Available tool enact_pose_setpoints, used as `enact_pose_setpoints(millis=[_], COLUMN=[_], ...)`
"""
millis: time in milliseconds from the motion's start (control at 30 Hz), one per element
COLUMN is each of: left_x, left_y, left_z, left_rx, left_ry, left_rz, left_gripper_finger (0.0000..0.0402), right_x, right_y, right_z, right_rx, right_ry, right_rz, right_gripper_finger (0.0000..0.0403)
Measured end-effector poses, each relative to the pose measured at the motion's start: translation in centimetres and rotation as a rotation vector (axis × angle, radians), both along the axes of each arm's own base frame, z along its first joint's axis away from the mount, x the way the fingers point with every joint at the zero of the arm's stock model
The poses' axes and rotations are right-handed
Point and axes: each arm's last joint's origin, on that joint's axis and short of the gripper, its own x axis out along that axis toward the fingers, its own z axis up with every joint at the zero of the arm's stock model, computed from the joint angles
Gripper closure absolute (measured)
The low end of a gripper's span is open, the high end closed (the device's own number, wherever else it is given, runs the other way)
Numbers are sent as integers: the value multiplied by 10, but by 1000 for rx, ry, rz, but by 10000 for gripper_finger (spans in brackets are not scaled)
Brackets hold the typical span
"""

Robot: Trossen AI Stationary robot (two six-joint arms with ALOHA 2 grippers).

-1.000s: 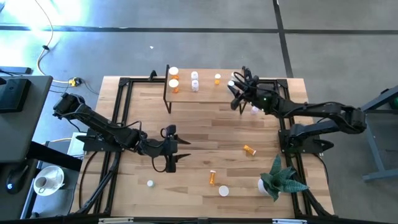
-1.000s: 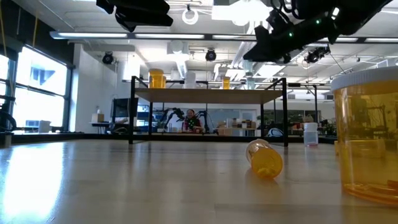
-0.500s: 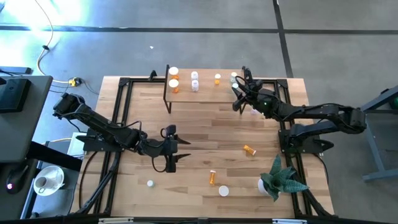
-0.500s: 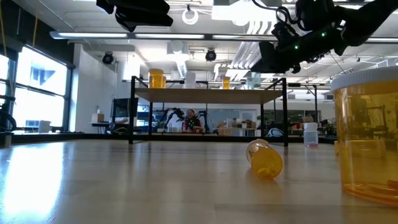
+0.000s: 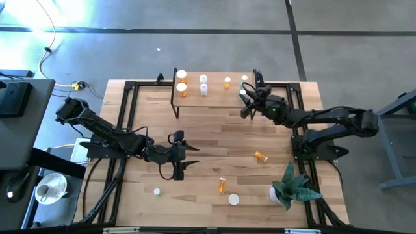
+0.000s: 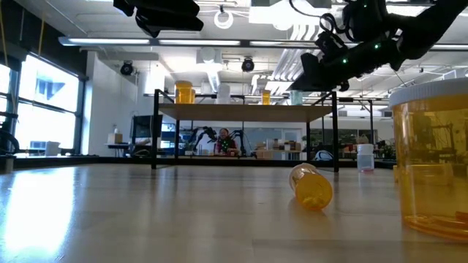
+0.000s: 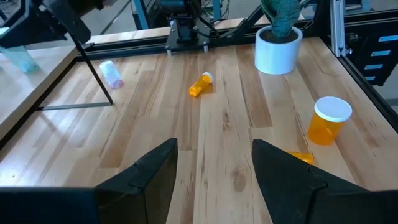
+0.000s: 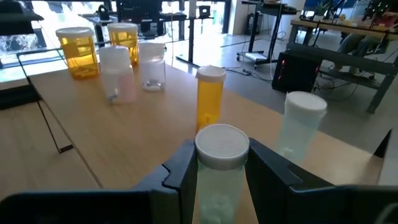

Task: Pick and place medicine bottles onto shelf by color
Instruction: Put the top left dark green pill bottle on the shelf aligned with the other transparent pill bottle

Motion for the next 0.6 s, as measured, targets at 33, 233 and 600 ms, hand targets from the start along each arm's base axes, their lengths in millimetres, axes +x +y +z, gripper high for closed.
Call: enact_pose_setpoints(millis=[33, 233, 600], left_x=[0, 0, 0], left_y=[0, 0, 0], left_z=[0, 0, 0], left_rx=[0, 0, 0], left_ry=[0, 0, 1], left_rz=[0, 0, 0], left_gripper_finger=[206, 206, 206], right_x=[2, 5, 4], right_y=[-1, -4, -5], right_z=[-1, -4, -5], right_rx=[-3, -31, -33], right_ry=[-4, -3, 3], right_rz=[-6, -38, -88], right_gripper_finger=[300, 300, 300])
